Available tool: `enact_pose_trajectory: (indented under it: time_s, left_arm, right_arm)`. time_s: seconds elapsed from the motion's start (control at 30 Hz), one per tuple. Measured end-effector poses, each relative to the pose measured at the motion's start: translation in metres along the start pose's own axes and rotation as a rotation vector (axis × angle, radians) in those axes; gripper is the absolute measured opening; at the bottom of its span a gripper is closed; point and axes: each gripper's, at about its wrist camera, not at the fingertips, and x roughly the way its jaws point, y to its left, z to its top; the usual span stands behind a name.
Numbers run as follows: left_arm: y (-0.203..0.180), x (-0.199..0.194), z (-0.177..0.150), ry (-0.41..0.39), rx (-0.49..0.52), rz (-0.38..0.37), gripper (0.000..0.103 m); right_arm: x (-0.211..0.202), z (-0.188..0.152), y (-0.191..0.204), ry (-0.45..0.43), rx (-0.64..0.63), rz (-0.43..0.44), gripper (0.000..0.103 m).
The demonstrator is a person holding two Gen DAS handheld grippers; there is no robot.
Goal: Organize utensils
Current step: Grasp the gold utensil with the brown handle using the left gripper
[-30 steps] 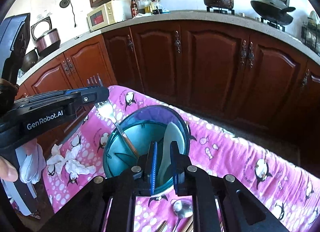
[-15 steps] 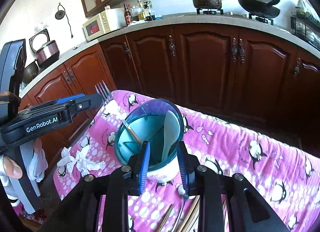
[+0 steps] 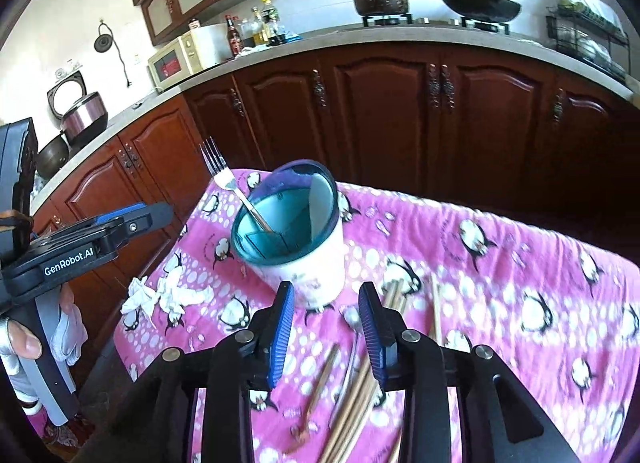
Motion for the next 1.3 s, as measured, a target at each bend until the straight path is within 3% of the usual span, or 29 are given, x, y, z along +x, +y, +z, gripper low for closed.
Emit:
enact_pose_trajectory:
  time_s: [0.5,0.7,1.03,1.3]
  left_arm:
    - [-0.020,-0.013,-0.043,0.048,0.023,-0.023,0.050]
    - [-0.015,-0.004,-0.051,0.105,-0.003,-0.085,0.050]
    - [-0.009,0.038,-0.081,0.272,-0.067,-0.206,0.050]
    - [-0.045,0.083,-0.090,0.362,-0.032,-0.252,0.050]
  right_arm:
    - [-0.028,-0.043,-0.011,0.027,0.057,-0.028,0.038]
    - [-0.024,-0.059,-0.020,0.064,0.070,-0.038,0.039]
    - [0.005,-0.089,-0.037,0.162,0.117,-0.012,0.039]
    - [0.024,-0.092,-0.049,0.197,0.142,-0.005,0.039]
